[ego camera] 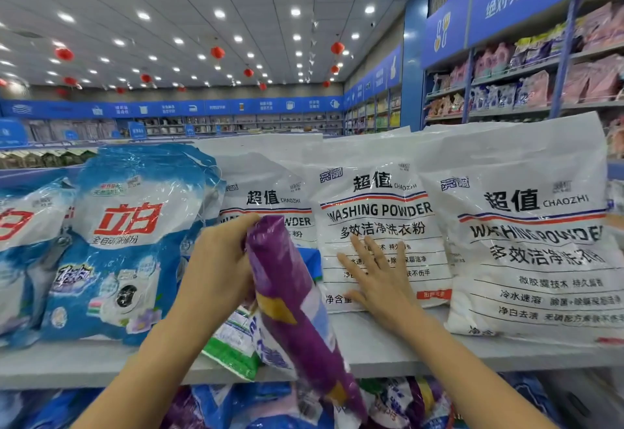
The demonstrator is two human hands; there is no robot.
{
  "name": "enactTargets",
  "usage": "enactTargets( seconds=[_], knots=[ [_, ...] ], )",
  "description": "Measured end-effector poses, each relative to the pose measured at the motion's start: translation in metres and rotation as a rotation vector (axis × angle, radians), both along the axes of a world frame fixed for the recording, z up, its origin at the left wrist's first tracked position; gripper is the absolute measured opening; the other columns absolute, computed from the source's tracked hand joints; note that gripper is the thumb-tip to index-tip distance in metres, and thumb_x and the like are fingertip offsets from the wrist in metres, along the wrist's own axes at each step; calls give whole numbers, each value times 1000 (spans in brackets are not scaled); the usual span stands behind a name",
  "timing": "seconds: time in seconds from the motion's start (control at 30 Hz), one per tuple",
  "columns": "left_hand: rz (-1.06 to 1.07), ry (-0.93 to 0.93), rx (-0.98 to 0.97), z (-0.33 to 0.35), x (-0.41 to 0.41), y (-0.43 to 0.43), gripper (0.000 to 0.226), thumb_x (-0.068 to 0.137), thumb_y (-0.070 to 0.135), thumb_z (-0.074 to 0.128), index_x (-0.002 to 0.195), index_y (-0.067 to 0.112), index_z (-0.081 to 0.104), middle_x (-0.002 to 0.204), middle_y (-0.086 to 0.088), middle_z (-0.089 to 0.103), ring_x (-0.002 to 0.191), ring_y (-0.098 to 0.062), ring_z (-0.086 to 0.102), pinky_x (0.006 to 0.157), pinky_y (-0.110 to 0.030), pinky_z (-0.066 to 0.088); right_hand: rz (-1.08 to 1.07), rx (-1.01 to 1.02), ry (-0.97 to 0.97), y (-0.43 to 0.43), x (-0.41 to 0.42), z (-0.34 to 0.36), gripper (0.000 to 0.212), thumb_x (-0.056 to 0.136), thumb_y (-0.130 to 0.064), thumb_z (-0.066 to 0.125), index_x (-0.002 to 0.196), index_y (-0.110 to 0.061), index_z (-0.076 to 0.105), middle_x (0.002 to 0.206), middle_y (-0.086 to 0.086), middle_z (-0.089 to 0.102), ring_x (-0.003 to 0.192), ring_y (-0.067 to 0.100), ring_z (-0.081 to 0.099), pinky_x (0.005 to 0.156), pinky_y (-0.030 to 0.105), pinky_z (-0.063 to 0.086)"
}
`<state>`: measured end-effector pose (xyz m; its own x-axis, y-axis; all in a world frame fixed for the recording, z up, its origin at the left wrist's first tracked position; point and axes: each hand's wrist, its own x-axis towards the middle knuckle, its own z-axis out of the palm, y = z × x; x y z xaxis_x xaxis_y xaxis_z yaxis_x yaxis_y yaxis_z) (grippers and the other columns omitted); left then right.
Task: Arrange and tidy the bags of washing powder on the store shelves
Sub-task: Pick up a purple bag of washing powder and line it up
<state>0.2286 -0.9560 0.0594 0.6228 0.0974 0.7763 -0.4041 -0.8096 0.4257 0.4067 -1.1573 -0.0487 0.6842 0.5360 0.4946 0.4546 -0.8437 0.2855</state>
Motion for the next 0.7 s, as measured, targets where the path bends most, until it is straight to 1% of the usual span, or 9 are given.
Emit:
enactTargets(
  seconds=[0.03, 0.1, 0.17, 0.23, 0.27, 0.37, 0.5, 0.6, 0.7],
  knots=[
    [3, 59, 6, 6, 6, 1, 14, 73, 12, 50, 62, 7, 56, 54, -5, 55, 53, -19, 45, 57, -40, 43, -4, 22, 43, -1, -3, 1, 67, 93, -59, 32, 144, -39, -7, 153, 0, -23, 138, 28, -27, 103, 64, -18],
    [12, 151, 16, 16, 15, 0, 16, 64, 18, 41, 52, 8, 42, 51, -3, 41, 55, -18, 33, 52, -35, 34, 105, 236, 148, 0, -19, 1, 59, 97, -52, 27, 142, -41, -9, 151, -6, -25, 139, 19, -28, 108, 55, -21],
    [3, 172, 21, 26, 21, -4, 21, 68, 18, 47, 49, 16, 40, 45, 6, 44, 47, -8, 38, 50, -28, 32, 357, 743, 331, 4, -54, 6, 47, 97, -49, 35, 141, -43, 21, 157, -13, 12, 146, 8, 8, 119, 43, 4],
    [-5, 140, 62, 33, 30, -8, 26, 79, 14, 55, 54, 17, 51, 53, 8, 60, 55, -3, 54, 53, -31, 40, 648, 1192, 616, 4, -91, 12, 49, 87, -65, 40, 130, -43, 43, 137, -28, 45, 127, -6, 41, 104, 20, 37],
    [23, 144, 114, 34, 37, -11, 20, 83, 11, 56, 64, 12, 60, 66, 3, 67, 68, -13, 62, 60, -36, 44, 735, 1260, 696, 3, -106, 13, 58, 79, -75, 43, 129, -45, 43, 129, -36, 48, 120, -11, 45, 93, 9, 41],
    [120, 217, 184, 34, 59, -25, 16, 91, 13, 56, 90, 0, 65, 93, -17, 68, 90, -32, 60, 71, -36, 41, 701, 1173, 679, 7, -122, 6, 73, 70, -71, 62, 132, -49, 32, 126, -37, 48, 114, -15, 48, 87, 6, 43],
    [75, 179, 264, 36, 70, -34, 17, 89, 17, 63, 88, 11, 47, 91, -10, 53, 84, -27, 49, 61, -28, 21, 539, 1243, 546, 6, -108, 3, 46, 79, -29, 73, 113, -44, 47, 103, -23, 66, 95, -10, 61, 73, 9, 48],
    [79, 124, 374, 40, 71, -23, 26, 88, 21, 65, 89, 14, 40, 84, -6, 53, 81, -30, 53, 61, -32, 27, 526, 1218, 518, -8, -97, 13, 34, 77, -42, 67, 108, -39, 53, 97, -24, 68, 89, -3, 65, 73, 18, 53],
    [88, 38, 388, 40, 67, -5, 20, 90, 26, 63, 89, 8, 53, 80, -11, 65, 77, -32, 59, 61, -37, 41, 497, 1138, 477, -29, -89, 46, 32, 74, -47, 64, 103, -36, 57, 85, -17, 71, 78, -2, 67, 62, 21, 56]
  ],
)
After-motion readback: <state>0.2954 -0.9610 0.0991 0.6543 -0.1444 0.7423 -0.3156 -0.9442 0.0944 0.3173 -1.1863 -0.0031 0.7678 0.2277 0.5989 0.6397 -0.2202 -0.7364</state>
